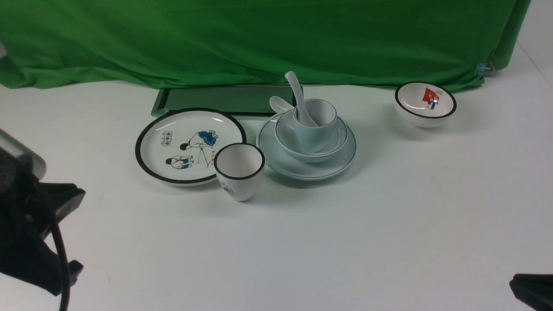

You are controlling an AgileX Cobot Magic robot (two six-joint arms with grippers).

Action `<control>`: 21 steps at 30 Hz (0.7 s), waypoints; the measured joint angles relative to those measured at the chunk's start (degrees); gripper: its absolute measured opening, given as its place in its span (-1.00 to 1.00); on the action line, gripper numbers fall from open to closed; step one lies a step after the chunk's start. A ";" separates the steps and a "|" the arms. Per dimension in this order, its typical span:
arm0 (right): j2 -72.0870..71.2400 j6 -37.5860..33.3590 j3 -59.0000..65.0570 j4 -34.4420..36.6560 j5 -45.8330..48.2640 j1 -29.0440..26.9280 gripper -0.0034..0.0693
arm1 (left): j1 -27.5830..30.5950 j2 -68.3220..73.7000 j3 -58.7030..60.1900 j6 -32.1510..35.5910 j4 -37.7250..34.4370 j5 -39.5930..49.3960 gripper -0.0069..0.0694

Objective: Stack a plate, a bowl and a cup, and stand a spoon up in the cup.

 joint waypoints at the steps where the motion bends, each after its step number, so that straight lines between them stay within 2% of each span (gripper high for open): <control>1: -1.08 0.35 0.94 -1.19 -3.49 0.00 -0.85 | 0.00 0.00 0.00 0.00 0.00 0.00 -0.90; 3: -4.75 0.46 4.16 -2.51 -11.84 -0.73 -0.88 | 0.00 0.00 0.00 0.00 0.00 0.00 -0.90; 4: -4.75 0.46 4.53 -2.62 -12.68 -0.88 -0.88 | 0.00 0.00 0.00 0.00 0.00 0.00 -0.90; 5: -8.13 0.99 7.56 -3.07 -19.00 -2.29 -0.87 | 0.00 0.00 0.00 0.00 0.00 0.00 -0.90; 6: -9.20 1.33 8.04 -3.08 -19.89 -2.52 -0.87 | 0.00 0.00 0.00 0.00 0.00 0.00 -0.90; 7: -13.83 3.63 12.79 -3.30 -27.59 -5.13 -0.87 | 0.00 0.00 0.00 0.00 0.00 0.00 -0.90; 9: -20.00 7.30 18.59 -3.56 -33.93 -8.43 -0.87 | 0.00 0.00 0.00 0.00 0.00 0.00 -0.90; 11: -25.45 9.46 23.52 -3.76 -36.21 -11.12 -0.87 | 0.00 0.00 0.00 0.00 0.00 0.00 -0.90; 14: -30.66 11.52 26.28 -4.04 -34.21 -14.63 -0.87 | 0.00 0.00 0.00 0.00 0.00 0.00 -0.90; 15: -32.07 13.24 26.71 -4.33 -30.36 -17.03 -0.87 | 0.00 0.00 0.02 0.00 0.00 -0.15 -0.90; 21: -31.68 15.18 27.11 -4.83 -19.73 -20.40 -0.87 | 0.00 0.00 0.02 0.00 0.00 -1.88 -0.90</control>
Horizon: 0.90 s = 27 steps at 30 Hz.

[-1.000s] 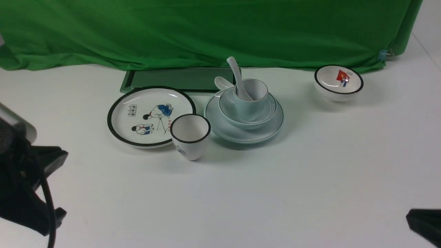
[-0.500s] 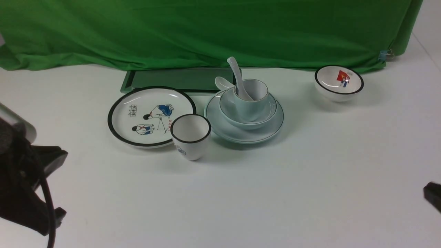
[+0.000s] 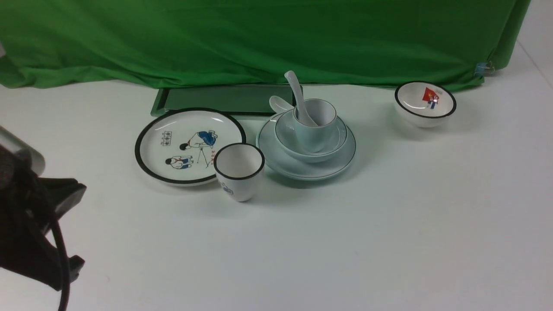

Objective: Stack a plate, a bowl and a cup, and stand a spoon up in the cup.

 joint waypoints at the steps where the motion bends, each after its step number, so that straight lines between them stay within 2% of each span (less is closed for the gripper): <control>1: 0.19 0.07 0.00 0.00 0.72 -0.05 -0.87 | 0.00 0.00 0.00 0.00 0.00 -0.51 -0.90; 21: 0.25 0.13 0.00 -0.11 1.50 -0.05 -0.77 | 0.00 -0.44 0.70 0.00 0.18 -3.40 -0.90; 23: 0.25 0.13 0.00 -0.11 1.56 -0.05 -0.77 | 0.00 -2.22 4.12 0.00 1.13 -7.76 -0.90; 27: 0.25 0.13 0.00 -0.11 1.62 -0.05 -0.76 | 1.26 -8.60 12.70 -1.18 7.36 -14.35 -0.90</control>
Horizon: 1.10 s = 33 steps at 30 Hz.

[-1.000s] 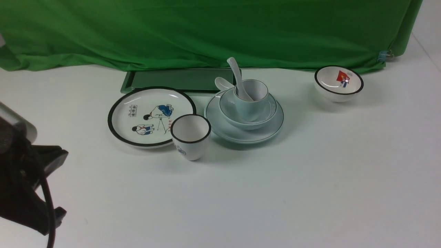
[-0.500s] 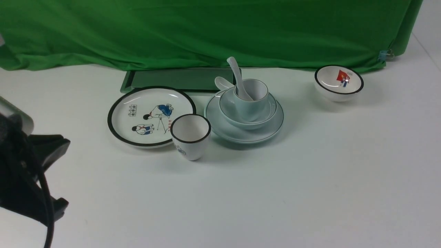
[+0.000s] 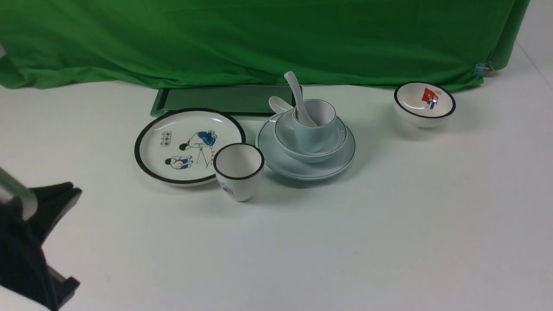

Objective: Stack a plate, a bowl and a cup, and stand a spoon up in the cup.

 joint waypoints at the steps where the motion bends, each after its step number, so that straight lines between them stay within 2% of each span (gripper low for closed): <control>1: 0.00 0.00 0.00 0.00 0.05 0.00 -0.75 | 0.75 -2.49 2.67 -0.59 -0.24 -2.63 -0.90; 8: 0.00 0.00 0.00 0.00 0.05 0.00 -0.72 | 8.75 -19.84 20.80 -3.46 -11.04 -21.15 -0.90; 10: 0.00 0.00 0.00 0.00 0.12 0.00 -0.72 | 11.07 -26.40 22.24 -3.59 -12.99 -17.26 -0.90; 11: 0.00 0.00 0.00 0.00 0.12 0.00 -0.71 | 11.96 -29.40 22.39 -3.64 -14.67 -12.31 -0.90; 17: 0.03 0.00 0.00 0.00 -0.19 0.00 -0.68 | 13.87 -31.03 22.79 -3.69 -17.72 2.36 -0.90; 33: 0.11 0.00 0.00 0.00 -0.19 0.00 -0.59 | 14.06 -31.03 22.79 -3.69 -17.80 3.18 -0.89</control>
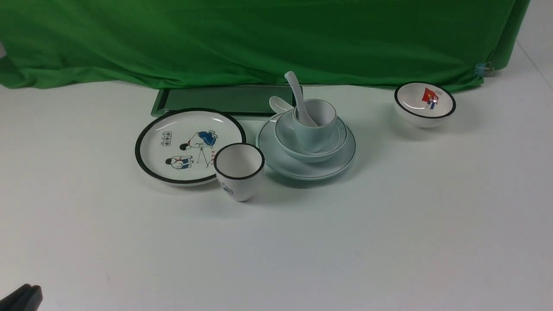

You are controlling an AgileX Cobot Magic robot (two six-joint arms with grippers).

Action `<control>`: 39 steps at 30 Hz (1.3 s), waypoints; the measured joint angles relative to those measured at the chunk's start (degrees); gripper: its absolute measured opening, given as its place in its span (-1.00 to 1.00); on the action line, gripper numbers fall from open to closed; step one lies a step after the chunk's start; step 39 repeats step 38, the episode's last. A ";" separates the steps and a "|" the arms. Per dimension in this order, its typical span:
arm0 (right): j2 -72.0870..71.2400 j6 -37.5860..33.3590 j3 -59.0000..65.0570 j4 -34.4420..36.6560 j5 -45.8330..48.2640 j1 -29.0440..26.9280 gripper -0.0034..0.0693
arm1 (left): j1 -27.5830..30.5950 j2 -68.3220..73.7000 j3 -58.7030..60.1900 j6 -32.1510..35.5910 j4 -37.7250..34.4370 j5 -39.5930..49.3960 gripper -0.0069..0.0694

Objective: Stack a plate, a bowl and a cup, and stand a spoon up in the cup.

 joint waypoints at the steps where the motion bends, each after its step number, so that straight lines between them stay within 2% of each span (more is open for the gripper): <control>1: 0.00 0.00 0.00 0.00 -0.14 0.00 -0.59 | 0.00 0.00 0.00 0.00 0.00 0.00 -0.89; 39: 0.00 0.00 0.00 0.00 -0.14 0.00 -0.36 | 0.00 0.00 0.00 0.00 0.06 0.18 -0.89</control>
